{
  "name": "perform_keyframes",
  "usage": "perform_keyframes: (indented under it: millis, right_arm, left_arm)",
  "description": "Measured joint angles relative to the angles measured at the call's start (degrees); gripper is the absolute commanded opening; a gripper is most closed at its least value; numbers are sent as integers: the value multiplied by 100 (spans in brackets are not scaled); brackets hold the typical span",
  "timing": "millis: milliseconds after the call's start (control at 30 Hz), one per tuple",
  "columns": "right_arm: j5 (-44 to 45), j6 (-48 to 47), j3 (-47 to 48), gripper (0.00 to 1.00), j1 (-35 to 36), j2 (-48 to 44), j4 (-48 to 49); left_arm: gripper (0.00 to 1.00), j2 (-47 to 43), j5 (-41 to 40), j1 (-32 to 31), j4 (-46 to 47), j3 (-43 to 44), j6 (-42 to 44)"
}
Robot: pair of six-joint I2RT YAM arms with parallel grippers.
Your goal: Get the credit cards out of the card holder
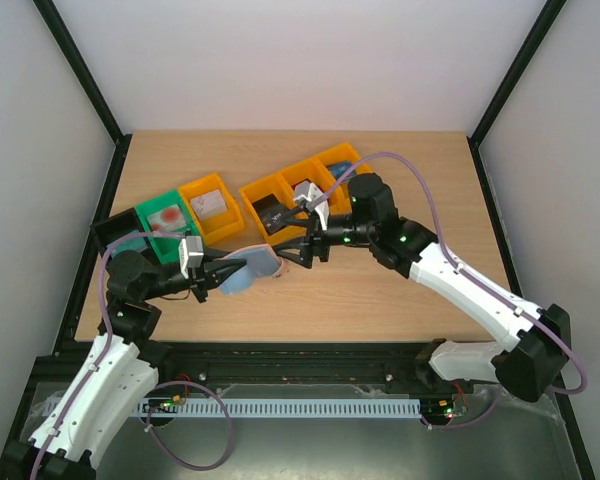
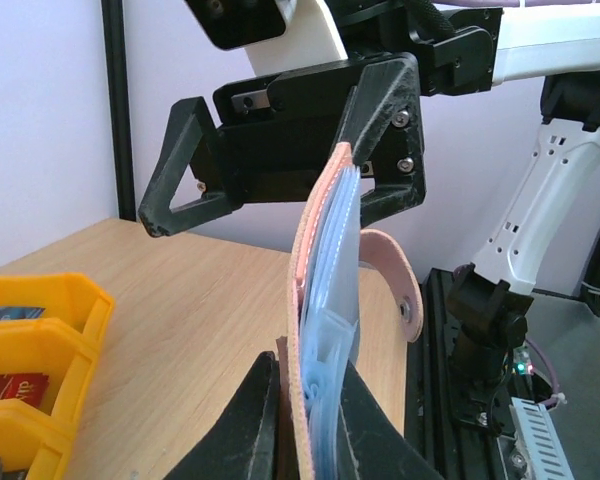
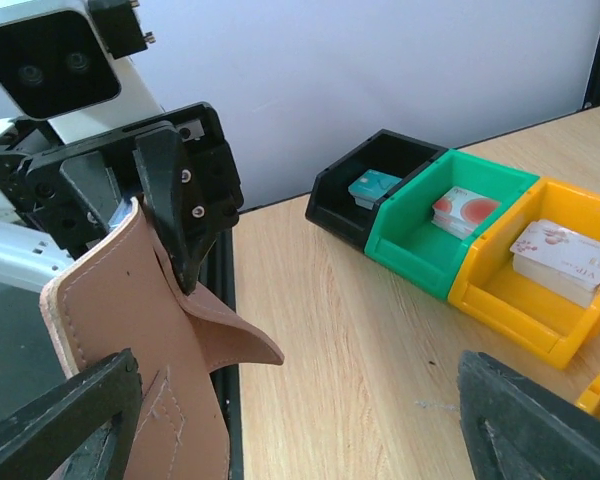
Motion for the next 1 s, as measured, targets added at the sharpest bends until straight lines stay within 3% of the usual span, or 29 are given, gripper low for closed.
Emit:
perform_keyframes:
  millis: [367,533,733,1000]
  right_arm:
    - [415,-955,85,94,79,-544,-684]
    - [323,-859,-157,82,111,-1102,-256]
    - [341,-439,-162,72,133,-557,87]
    - [358,-168,-162,71,149,-142,155]
  left_arm:
    - [2,17,63,33,50,0,-221]
    - [2,26,35,66,107,-7,-254]
    - [2,26,44,70,192,-7,-293]
    - [2,22,44,72,192,-33,-295]
